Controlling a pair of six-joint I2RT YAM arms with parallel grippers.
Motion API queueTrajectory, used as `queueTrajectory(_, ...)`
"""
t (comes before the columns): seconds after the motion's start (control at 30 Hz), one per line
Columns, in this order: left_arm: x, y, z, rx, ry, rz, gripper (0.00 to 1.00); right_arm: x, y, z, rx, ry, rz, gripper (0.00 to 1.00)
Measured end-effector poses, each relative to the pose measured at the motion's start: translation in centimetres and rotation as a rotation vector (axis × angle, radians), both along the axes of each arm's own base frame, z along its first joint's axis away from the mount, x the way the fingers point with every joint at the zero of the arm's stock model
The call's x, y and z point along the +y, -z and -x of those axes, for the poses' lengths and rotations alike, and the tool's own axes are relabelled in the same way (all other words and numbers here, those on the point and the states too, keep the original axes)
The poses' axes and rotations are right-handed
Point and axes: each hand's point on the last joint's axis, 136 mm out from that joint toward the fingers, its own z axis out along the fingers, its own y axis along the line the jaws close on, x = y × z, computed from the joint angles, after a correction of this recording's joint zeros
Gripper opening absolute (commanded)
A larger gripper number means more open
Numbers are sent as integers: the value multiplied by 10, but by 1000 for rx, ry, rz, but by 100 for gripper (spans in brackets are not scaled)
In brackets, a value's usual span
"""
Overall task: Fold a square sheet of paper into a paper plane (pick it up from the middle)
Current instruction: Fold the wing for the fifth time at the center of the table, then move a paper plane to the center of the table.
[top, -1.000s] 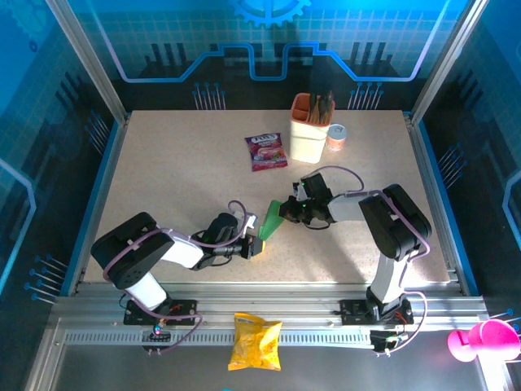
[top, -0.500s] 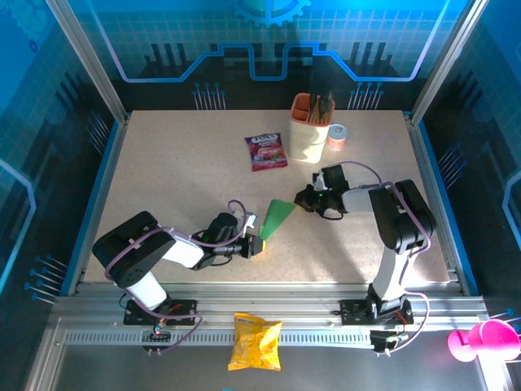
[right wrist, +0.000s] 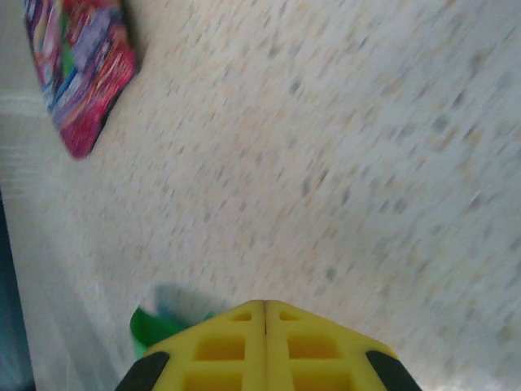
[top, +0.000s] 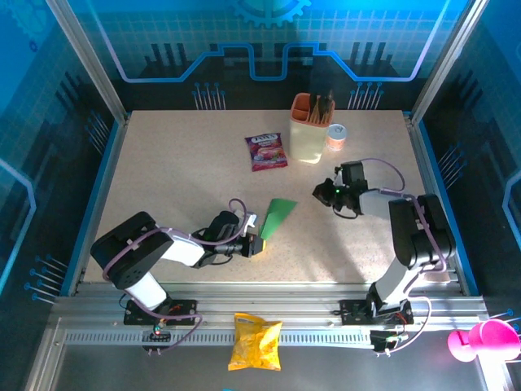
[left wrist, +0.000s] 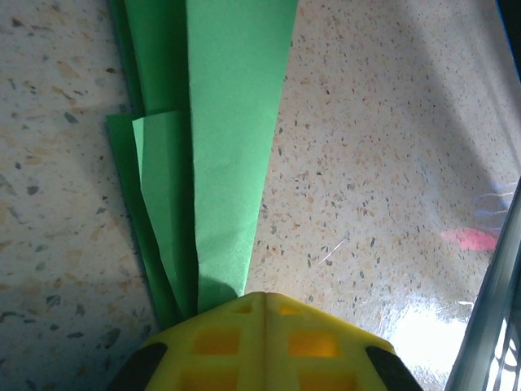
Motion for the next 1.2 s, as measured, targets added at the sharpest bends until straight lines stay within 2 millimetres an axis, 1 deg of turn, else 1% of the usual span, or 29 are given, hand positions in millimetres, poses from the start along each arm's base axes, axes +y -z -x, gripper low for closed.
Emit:
queueTrajectory(0.07,2,-1,1,15,-4,-18,0,13,0,15,1,-40,0,0)
queueTrajectory(0.17,9,-3,8,56,-7,-57,0,35,9,40,27,-108,3,0)
queueTrajectory(0.23,12,-13,12,68,-7,-68,16,45,15,56,47,-145,8,0)
queueTrajectory(0.3,10,-37,9,45,-8,-51,29,52,19,68,54,-173,18,0)
queueTrajectory(0.33,8,-52,4,15,-9,-39,36,54,19,73,56,-183,20,0)
queueTrajectory(0.37,5,-70,-2,-16,-17,-23,42,56,20,77,55,-189,26,0)
queueTrajectory(0.4,3,-85,-8,-46,-25,-8,45,58,20,80,55,-192,30,0)
queueTrajectory(0.47,1,-111,-21,-93,-46,18,47,60,21,85,55,-195,33,0)
queueTrajectory(0.53,5,-124,-35,-111,-80,25,48,59,24,88,59,-189,38,0)
queueTrajectory(0.57,9,-126,-44,-107,-102,22,48,58,27,90,67,-185,41,0)
queueTrajectory(0.6,13,-125,-53,-99,-124,16,48,57,29,92,71,-182,43,0)
queueTrajectory(0.67,21,-115,-69,-62,-160,-4,45,58,32,93,75,-180,39,0)
queueTrajectory(0.77,29,-88,-90,26,-188,-40,40,61,32,91,73,-175,28,0)
queueTrajectory(0.83,31,-71,-98,81,-194,-63,39,63,32,91,70,-174,26,0)
queueTrajectory(0.9,29,-57,-103,131,-183,-82,38,65,32,91,69,-172,25,0)
queueTrajectory(0.97,25,-48,-106,162,-167,-94,38,66,33,90,67,-172,25,0)
queueTrajectory(1.1,17,-39,-110,189,-140,-95,37,69,35,89,77,-171,21,0)
queueTrajectory(1.2,11,-33,-117,207,-125,-94,35,71,36,89,90,-172,14,0)
